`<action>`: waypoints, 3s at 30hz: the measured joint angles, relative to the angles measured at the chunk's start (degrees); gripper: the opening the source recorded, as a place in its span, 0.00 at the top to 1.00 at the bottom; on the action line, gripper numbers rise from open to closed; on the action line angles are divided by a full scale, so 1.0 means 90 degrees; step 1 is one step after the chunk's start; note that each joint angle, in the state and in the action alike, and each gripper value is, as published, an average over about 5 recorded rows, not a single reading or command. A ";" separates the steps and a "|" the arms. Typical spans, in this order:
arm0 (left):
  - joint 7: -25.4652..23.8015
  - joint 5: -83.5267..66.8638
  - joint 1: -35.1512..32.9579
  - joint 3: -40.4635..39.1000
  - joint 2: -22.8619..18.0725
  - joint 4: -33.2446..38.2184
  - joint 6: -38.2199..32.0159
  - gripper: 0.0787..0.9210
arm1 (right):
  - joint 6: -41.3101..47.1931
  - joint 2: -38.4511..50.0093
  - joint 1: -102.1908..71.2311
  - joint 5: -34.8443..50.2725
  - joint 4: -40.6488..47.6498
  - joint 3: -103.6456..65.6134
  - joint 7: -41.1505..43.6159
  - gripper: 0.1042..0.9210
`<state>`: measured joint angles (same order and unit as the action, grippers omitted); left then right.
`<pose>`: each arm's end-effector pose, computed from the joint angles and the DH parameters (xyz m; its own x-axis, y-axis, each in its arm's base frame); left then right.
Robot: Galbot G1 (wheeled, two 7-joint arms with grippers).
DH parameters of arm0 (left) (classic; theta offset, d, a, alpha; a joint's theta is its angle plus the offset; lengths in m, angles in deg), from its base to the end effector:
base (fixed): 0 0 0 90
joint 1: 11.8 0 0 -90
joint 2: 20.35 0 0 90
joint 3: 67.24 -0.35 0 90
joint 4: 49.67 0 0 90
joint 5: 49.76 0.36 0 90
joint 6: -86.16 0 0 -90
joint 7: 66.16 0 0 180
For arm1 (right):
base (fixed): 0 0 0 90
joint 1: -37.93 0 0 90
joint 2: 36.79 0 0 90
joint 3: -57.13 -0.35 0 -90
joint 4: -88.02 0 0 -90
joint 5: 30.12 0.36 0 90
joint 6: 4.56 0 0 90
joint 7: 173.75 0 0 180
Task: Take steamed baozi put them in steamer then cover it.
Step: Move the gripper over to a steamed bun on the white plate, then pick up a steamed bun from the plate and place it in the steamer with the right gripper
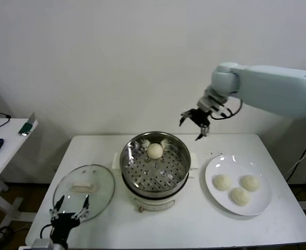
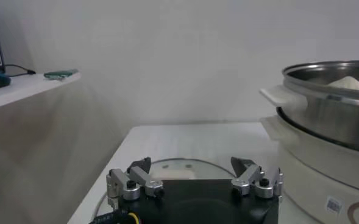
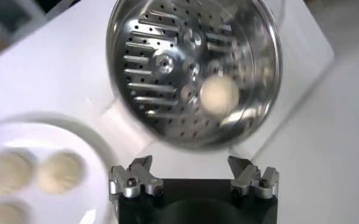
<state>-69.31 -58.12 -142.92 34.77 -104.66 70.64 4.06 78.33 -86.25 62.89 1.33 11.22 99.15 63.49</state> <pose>0.1231 0.0810 -0.3213 -0.9505 -0.0793 0.3006 -0.0669 0.9964 0.0511 0.5502 -0.0830 -0.0027 -0.1547 -0.2460 0.9568 -0.8562 -0.4499 -0.2541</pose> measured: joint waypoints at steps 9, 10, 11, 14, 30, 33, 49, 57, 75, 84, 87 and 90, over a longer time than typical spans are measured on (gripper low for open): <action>0.0001 -0.0046 -0.0011 0.0029 0.0003 0.0029 -0.0053 0.12 | 0.1353 0.1135 0.0077 0.0300 -0.0766 0.0644 -0.0408 0.12; 0.0002 -0.0052 -0.0010 0.0036 0.0006 0.0027 -0.0061 0.12 | 0.1469 0.1232 0.0020 0.0292 -0.0810 0.0658 -0.0457 0.12; 0.0003 -0.0056 -0.0009 0.0043 0.0010 0.0023 -0.0069 0.12 | 0.1575 0.1318 -0.0052 0.0279 -0.0843 0.0657 -0.0503 0.12; 0.0004 -0.0069 -0.0005 0.0061 0.0027 0.0007 -0.0092 0.12 | 0.1852 0.1515 -0.0358 0.0201 -0.0883 0.0556 -0.0634 0.12; 0.0004 -0.0099 -0.0036 0.0109 0.0084 -0.0024 -0.0149 0.12 | 0.2423 0.1608 -0.2708 -0.0520 -0.0183 -0.1073 -0.0970 0.12; 0.0004 -0.0096 -0.0045 0.0112 0.0085 -0.0028 -0.0150 0.12 | 0.2455 0.1520 -0.3058 -0.0642 0.0002 -0.1331 -0.1019 0.12; 0.0003 -0.0095 -0.0030 0.0135 0.0089 -0.0057 -0.0169 0.12 | 0.2573 0.1015 -0.4247 -0.1025 0.0724 -0.2235 -0.1154 0.12; 0.0006 -0.0099 -0.0016 0.0151 0.0092 -0.0054 -0.0165 0.12 | 0.2590 0.1016 -0.4314 -0.1050 0.0733 -0.2312 -0.1095 0.22; 0.0012 -0.0117 0.0049 0.0109 0.0059 -0.0022 -0.0119 0.12 | 0.2540 0.1095 -0.3402 -0.0732 0.0453 -0.1836 -0.0906 0.30; 0.0019 -0.0135 0.0086 0.0081 0.0060 -0.0019 -0.0118 0.12 | 0.2478 0.0775 -0.1437 0.0131 -0.0012 -0.0711 -0.0576 0.30; 0.0019 -0.0135 0.0119 0.0068 0.0070 -0.0042 -0.0119 0.12 | 0.2510 0.0561 -0.0800 0.0521 -0.0146 -0.0512 -0.0504 0.30; 0.0023 -0.0139 0.0150 0.0057 0.0075 -0.0061 -0.0121 0.12 | 0.2567 0.0304 -0.0331 0.0925 -0.0272 -0.0447 -0.0487 0.30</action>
<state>-69.10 -59.37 -141.57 35.29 -103.99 70.09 2.97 101.44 -83.51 59.91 9.66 8.77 95.12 59.11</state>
